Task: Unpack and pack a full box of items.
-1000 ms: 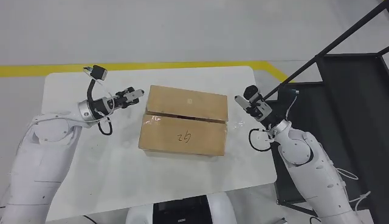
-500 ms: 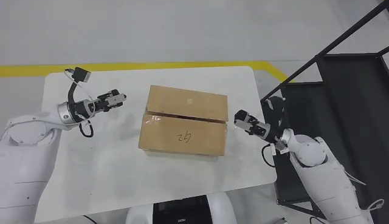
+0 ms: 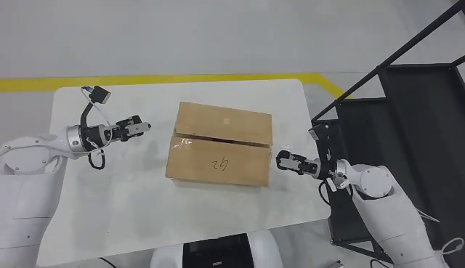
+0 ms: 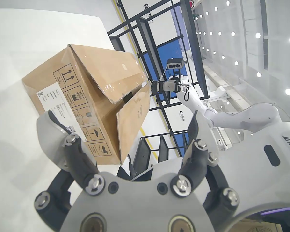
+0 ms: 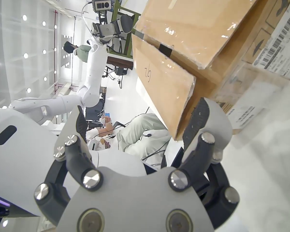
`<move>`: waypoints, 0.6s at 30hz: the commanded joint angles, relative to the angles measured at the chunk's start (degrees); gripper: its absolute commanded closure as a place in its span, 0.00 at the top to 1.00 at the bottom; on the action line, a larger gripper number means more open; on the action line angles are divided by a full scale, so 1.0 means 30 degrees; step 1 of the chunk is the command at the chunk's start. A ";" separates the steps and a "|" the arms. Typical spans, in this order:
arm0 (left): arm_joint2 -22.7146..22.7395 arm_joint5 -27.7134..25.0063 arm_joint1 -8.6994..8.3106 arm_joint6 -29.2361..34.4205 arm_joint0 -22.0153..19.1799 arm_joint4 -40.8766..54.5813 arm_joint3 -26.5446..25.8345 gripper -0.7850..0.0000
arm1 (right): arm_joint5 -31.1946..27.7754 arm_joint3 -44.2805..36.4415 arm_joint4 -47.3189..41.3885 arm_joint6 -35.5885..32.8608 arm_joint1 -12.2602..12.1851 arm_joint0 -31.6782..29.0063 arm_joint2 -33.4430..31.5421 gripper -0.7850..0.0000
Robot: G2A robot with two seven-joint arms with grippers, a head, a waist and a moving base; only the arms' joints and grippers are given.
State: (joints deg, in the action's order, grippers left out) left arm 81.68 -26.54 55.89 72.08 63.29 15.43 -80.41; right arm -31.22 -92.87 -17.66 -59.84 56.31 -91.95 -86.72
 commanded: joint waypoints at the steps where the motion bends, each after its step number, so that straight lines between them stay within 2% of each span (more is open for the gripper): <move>1: 0.0005 -0.0002 0.0002 -0.0011 0.0002 0.0010 0.0003 1.00 | -0.0064 0.0199 0.0160 0.0326 0.0054 0.0241 0.0415 1.00; 8: 0.0005 -0.0002 0.0002 -0.0011 0.0002 0.0010 0.0003 1.00 | -0.0383 0.1153 0.0565 0.0836 0.0174 0.1149 0.1396 1.00; 18: 0.0005 -0.0002 0.0002 -0.0011 0.0002 0.0010 0.0003 1.00 | -0.0627 0.0980 -0.1658 -0.0838 0.0076 0.1522 0.1517 1.00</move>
State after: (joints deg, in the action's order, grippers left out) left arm 81.69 -26.55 55.89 72.04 63.29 15.46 -80.40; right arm -33.10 -89.80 -21.66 -61.87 56.58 -87.33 -82.08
